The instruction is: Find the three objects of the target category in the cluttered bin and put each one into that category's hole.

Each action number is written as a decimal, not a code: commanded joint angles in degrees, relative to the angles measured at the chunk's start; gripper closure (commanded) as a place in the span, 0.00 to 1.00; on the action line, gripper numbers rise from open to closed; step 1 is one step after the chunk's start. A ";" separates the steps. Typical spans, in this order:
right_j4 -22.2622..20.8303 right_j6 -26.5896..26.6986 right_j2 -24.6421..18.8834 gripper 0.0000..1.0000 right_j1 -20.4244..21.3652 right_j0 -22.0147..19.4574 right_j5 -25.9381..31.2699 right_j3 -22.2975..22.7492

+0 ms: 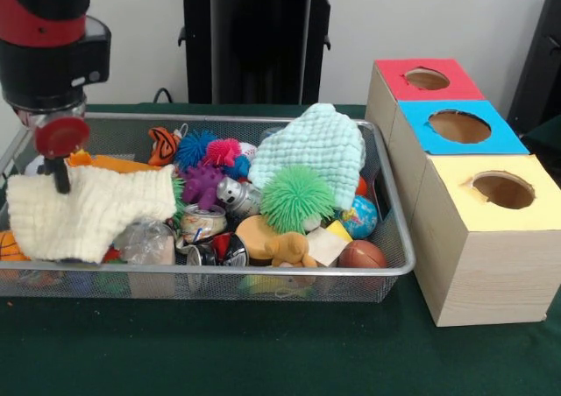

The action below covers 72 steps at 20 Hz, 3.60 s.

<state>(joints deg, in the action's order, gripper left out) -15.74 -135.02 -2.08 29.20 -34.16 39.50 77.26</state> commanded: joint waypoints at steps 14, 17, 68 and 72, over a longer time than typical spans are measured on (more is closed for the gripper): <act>13.51 -16.63 5.03 1.00 5.03 12.24 1.48 18.80; 14.52 -18.22 7.98 1.00 5.44 15.00 1.22 19.43; 5.76 11.70 -2.63 0.00 -6.66 -1.98 0.22 -11.99; 5.19 12.18 -4.85 0.00 -8.57 -3.42 -1.86 -11.92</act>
<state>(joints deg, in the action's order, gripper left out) -7.16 -136.95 2.21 26.58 -36.13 39.17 66.07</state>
